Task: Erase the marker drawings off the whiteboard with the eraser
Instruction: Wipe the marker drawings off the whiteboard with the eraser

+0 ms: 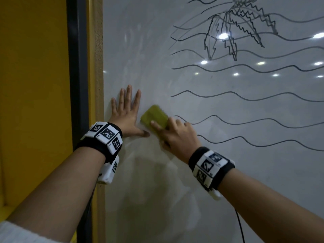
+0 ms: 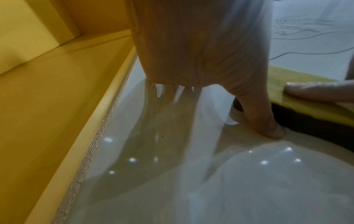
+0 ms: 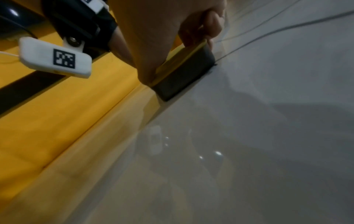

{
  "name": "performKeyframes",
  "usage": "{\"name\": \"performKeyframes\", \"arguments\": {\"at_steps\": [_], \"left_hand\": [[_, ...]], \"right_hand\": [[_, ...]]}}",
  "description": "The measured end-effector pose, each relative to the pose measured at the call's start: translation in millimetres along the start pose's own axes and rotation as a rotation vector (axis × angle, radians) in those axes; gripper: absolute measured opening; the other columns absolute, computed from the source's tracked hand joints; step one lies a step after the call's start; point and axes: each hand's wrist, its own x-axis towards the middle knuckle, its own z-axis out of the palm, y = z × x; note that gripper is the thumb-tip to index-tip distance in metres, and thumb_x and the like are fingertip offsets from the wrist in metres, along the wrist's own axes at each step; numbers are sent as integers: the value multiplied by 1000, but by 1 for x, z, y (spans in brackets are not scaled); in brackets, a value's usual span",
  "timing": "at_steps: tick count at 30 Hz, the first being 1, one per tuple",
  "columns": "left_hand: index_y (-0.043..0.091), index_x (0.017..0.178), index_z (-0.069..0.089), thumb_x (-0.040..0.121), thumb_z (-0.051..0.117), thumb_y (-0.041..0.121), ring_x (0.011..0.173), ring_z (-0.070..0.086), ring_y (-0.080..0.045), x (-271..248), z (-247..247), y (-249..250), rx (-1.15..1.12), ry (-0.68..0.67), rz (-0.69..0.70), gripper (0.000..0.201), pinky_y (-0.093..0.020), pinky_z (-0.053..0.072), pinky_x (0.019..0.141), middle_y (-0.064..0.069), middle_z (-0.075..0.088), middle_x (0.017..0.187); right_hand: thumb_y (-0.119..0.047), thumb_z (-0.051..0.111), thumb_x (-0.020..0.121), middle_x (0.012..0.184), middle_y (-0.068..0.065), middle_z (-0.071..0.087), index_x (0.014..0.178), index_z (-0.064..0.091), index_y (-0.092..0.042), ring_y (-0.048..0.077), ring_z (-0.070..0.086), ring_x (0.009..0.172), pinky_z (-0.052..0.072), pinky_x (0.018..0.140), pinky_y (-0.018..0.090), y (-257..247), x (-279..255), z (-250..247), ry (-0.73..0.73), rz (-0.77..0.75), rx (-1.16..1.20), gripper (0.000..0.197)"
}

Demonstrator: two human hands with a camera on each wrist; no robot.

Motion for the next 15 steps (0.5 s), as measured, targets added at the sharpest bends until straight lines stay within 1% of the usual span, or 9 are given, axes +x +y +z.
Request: {"name": "performKeyframes", "arguments": {"at_steps": [1, 3, 5, 7, 9, 11, 13, 15], "left_hand": [[22, 133, -42, 60, 71, 68, 131, -42, -30, 0, 0, 0, 0, 2, -4, 142, -54, -18, 111, -11, -48, 141], [22, 134, -41, 60, 72, 67, 131, -42, -29, 0, 1, 1, 1, 12, -11, 142, -53, -18, 111, -11, -48, 141], [21, 136, -39, 61, 72, 66, 132, -42, -29, 0, 2, 0, 2, 20, -8, 141, -52, -18, 111, -11, -47, 142], [21, 136, -39, 61, 72, 67, 132, -42, -28, 1, 2, 0, 3, 26, -7, 141, -51, -19, 111, -10, -47, 142], [22, 136, -39, 60, 71, 68, 132, -41, -28, 0, 2, 0, 9, 28, -9, 142, -52, -17, 112, -10, -47, 142], [22, 137, -37, 61, 72, 67, 133, -40, -28, -2, 2, 0, 4, 54, -4, 141, -52, -15, 113, -10, -46, 143], [24, 138, -36, 62, 73, 64, 135, -37, -29, -5, 3, 2, -4, 86, 30, 138, -51, -15, 113, -9, -43, 146], [25, 138, -35, 64, 72, 62, 137, -34, -26, -5, 4, 5, 23, 118, 88, 136, -50, -14, 114, -7, -39, 148]], "right_hand": [[-36, 81, 51, 84, 13, 62, 117, 67, -26, 25, 56, 55, 38, 46, 25, 6, 12, -4, 14, 52, -2, 67], [-37, 81, 51, 87, 15, 63, 118, 66, -25, 27, 57, 57, 41, 46, 26, 15, 33, -11, 25, 153, -12, 70], [-39, 82, 51, 88, 16, 62, 121, 64, -24, 27, 57, 58, 40, 46, 27, 16, 36, -12, 18, 209, -10, 73], [-39, 82, 52, 87, 15, 62, 121, 64, -23, 27, 56, 57, 39, 45, 26, 11, 21, -9, 13, 188, 6, 74], [-39, 81, 52, 84, 13, 61, 120, 65, -24, 25, 55, 56, 39, 45, 26, 7, 4, -7, -18, 134, 10, 72], [-38, 82, 50, 83, 13, 61, 118, 66, -24, 26, 55, 55, 40, 45, 26, 12, 3, -8, -25, 100, -5, 71], [-38, 83, 50, 85, 15, 62, 118, 66, -23, 27, 56, 55, 41, 46, 25, 21, 17, -13, -17, 144, -11, 72], [-39, 83, 51, 88, 17, 62, 121, 65, -22, 28, 57, 57, 42, 47, 26, 28, 31, -17, 6, 207, -28, 74]]}}
